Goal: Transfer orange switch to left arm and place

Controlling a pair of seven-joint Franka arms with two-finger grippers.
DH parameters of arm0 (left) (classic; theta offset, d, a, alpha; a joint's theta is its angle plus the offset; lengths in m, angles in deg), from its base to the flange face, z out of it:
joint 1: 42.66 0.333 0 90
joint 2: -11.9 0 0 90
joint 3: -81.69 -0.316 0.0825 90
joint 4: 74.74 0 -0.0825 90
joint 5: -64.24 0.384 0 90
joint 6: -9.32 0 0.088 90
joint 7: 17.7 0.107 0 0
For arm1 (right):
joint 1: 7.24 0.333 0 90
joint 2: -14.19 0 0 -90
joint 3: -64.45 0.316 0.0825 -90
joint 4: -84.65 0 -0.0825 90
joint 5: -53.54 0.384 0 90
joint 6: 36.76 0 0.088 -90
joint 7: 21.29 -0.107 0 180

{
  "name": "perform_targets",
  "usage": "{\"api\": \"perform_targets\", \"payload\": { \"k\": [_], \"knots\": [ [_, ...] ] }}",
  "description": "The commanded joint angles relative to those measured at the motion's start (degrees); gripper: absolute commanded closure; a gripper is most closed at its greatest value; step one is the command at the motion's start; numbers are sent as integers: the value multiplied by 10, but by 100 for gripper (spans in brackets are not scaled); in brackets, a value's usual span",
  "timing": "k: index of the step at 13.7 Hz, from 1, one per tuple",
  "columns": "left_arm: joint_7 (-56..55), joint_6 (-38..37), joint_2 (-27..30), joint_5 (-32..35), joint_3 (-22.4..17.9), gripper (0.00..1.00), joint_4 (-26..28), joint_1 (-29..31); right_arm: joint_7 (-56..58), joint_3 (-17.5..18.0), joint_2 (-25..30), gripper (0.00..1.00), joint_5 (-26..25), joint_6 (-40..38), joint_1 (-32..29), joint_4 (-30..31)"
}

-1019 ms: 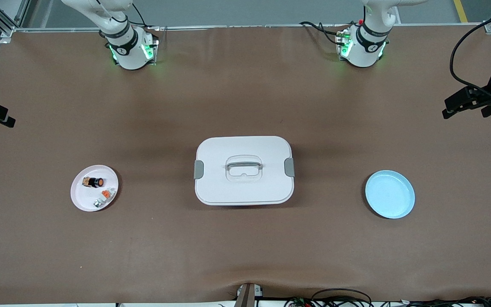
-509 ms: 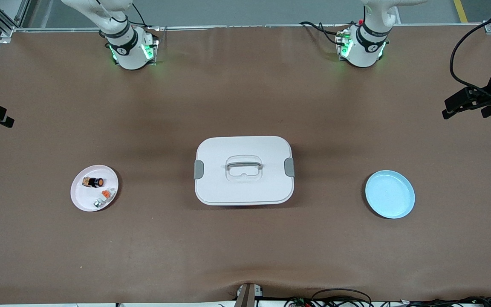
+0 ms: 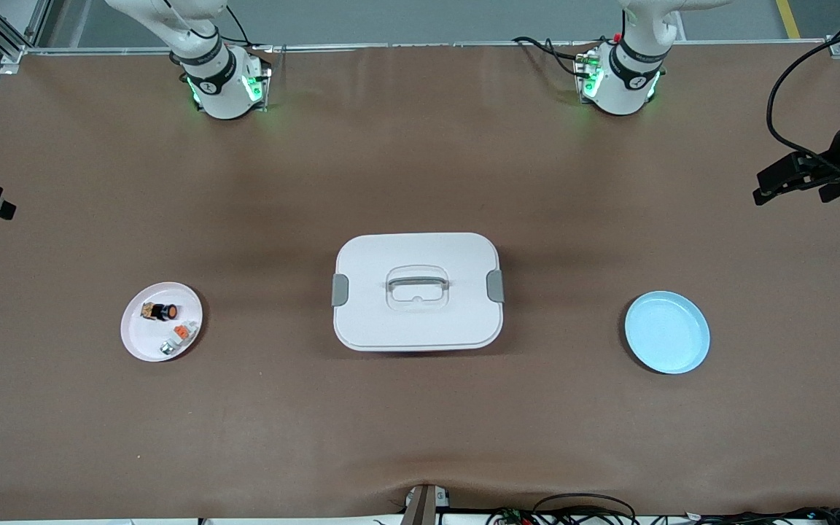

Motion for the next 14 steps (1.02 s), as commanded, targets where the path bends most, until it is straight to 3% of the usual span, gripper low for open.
{"api": "perform_targets", "payload": {
  "k": [1,8,14],
  "knots": [
    [14,-16,-3,-8,1,0,9,3,3,5,-13,0,-6,1,-12,-5],
    [24,34,2,-151,1,0,68,22,4,7,-69,0,-6,58,2,-1],
    [46,161,45,-279,15,0,176,19,3,7,-111,0,2,106,-5,31]
  ]
}}
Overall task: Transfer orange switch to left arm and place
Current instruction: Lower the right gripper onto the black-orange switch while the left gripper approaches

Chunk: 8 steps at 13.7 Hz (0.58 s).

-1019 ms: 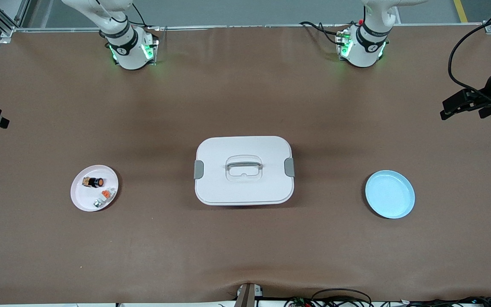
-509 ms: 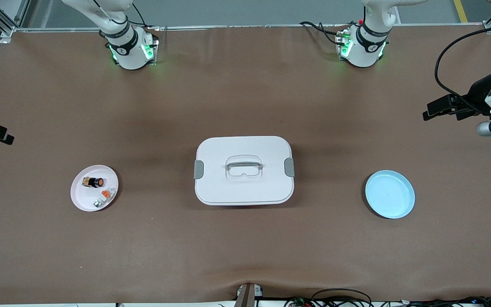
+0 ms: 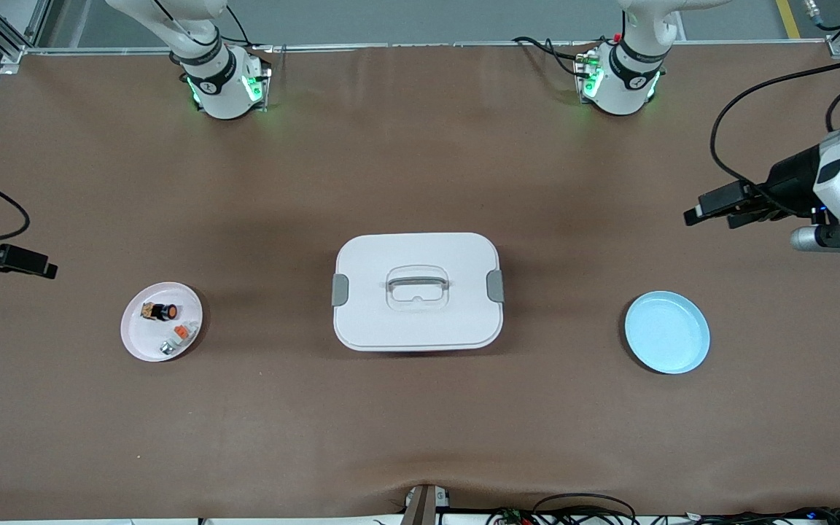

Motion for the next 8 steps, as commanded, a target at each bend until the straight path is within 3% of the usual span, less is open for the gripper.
{"api": "perform_targets", "payload": {
  "k": [1,4,8],
  "knots": [
    [33,39,44,-60,6,0,61,3,2,3,-2,0,2,48,-5,48],
    [37,53,48,-114,23,0,60,3,3,4,3,0,3,129,-2,132],
    [36,127,41,-147,98,0,61,2,30,4,14,0,3,255,-1,245]
  ]
}}
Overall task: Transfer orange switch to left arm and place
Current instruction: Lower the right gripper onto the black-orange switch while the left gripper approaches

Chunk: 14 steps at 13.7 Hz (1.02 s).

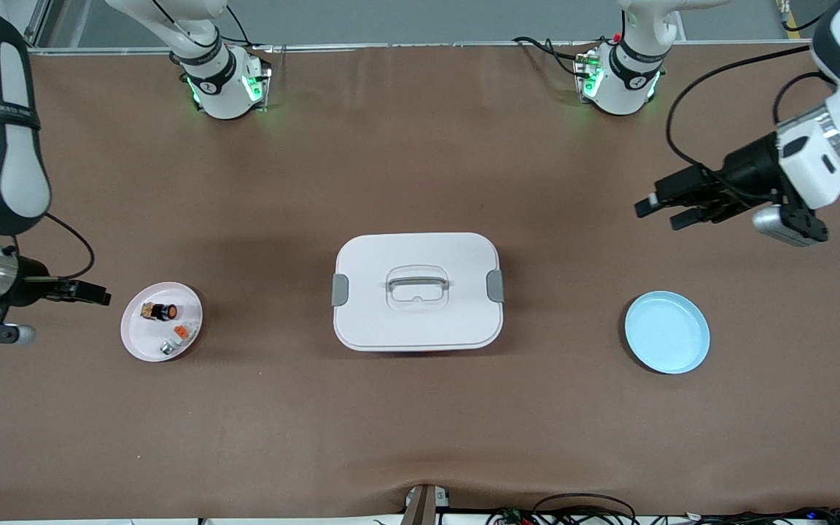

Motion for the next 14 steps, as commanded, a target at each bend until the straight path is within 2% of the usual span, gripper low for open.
{"api": "perform_targets", "payload": {
  "k": [1,4,7,11,14],
  "knots": [
    [4,56,6,-27,50,0,17,3,25,3,27,0,2,83,-3,89],
    [2,65,-6,-41,76,0,25,3,34,3,26,0,3,177,-3,159],
    [1,59,-2,-60,108,0,55,4,59,3,20,0,4,250,-8,203],
    [-4,59,-2,-85,151,0,60,3,75,3,-8,0,4,270,-13,209],
    [-23,60,0,-83,159,0,46,6,78,3,-33,0,4,294,-15,209]
  ]
}}
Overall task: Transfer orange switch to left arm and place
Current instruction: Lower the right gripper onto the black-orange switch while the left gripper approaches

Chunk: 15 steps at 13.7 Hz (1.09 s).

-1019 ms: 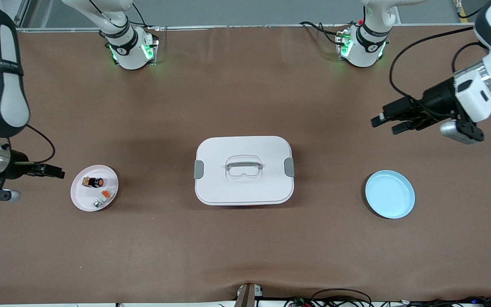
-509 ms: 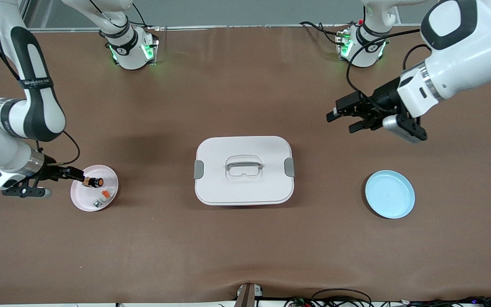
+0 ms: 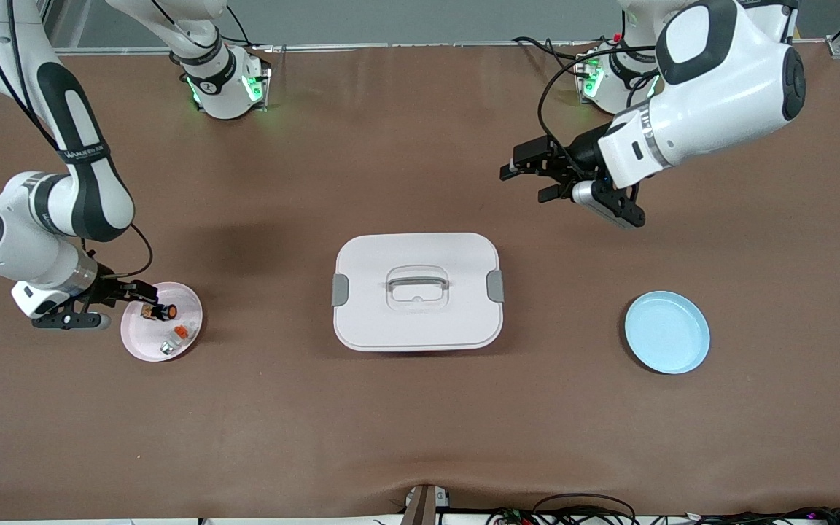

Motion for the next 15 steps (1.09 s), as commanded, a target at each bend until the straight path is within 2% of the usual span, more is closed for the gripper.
{"api": "perform_targets", "payload": {
  "k": [1,3,5,7,8,10,13,15],
  "knots": [
    [-12,12,7,-12,3,0,-10,11,12,4,-23,0,4,27,-10,-1],
    [-46,53,7,-67,0,0,-5,24,10,4,-39,0,6,39,-11,-2],
    [-97,117,11,-71,5,0,-6,22,11,4,-55,0,36,50,-10,-5],
    [-124,148,18,-70,6,0,-8,19,12,4,-56,0,37,54,-10,-5],
    [-145,162,23,-70,11,0,-9,18,12,4,-62,0,37,54,-10,-5],
    [-213,212,32,-61,49,0,-9,19,11,4,-70,0,37,63,-11,-6],
    [-264,216,29,7,75,0,-10,17,11,4,-83,0,37,65,-11,-8],
    [-336,213,15,130,84,0,-2,17,10,4,-99,0,38,65,-11,-18]
  ]
}}
